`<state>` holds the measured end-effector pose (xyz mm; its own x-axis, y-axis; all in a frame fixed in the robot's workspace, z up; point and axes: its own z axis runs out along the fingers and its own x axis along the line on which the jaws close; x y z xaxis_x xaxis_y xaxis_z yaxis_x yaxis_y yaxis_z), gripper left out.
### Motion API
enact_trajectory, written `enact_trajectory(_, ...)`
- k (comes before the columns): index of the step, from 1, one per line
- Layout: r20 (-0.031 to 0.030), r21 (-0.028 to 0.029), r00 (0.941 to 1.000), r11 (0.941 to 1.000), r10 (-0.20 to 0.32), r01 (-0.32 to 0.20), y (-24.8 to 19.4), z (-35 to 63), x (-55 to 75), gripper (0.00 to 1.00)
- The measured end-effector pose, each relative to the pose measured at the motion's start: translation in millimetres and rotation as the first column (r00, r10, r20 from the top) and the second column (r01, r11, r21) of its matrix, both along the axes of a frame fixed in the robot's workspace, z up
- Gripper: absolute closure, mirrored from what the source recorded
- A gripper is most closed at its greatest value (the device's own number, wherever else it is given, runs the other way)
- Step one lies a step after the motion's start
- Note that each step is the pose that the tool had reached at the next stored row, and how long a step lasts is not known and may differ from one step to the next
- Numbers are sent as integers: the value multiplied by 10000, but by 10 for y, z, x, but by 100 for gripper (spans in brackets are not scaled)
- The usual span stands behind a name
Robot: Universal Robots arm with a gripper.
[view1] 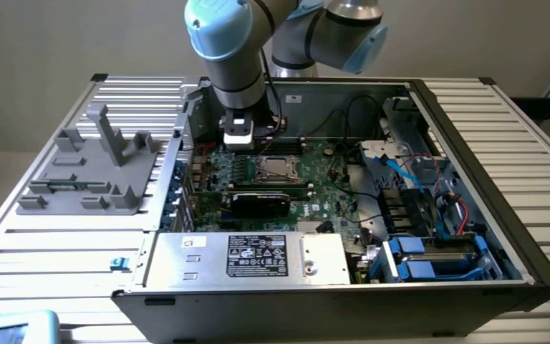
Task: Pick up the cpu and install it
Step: 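Install the first cpu locking lever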
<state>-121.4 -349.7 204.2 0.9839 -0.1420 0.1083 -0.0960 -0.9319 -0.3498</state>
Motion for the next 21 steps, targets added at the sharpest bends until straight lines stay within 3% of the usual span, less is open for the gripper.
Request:
enact_trajectory(5, 17, 0, 10000, 10000, -1, 1, -24, 9, 0, 89)
enact_trajectory(12, 98, 8, 9999, 10000, -37, 37, -25, -3, -2, 89)
enact_trajectory(21, 108, 8, 9996, 9997, -262, 262, -24, -31, 0, 89)
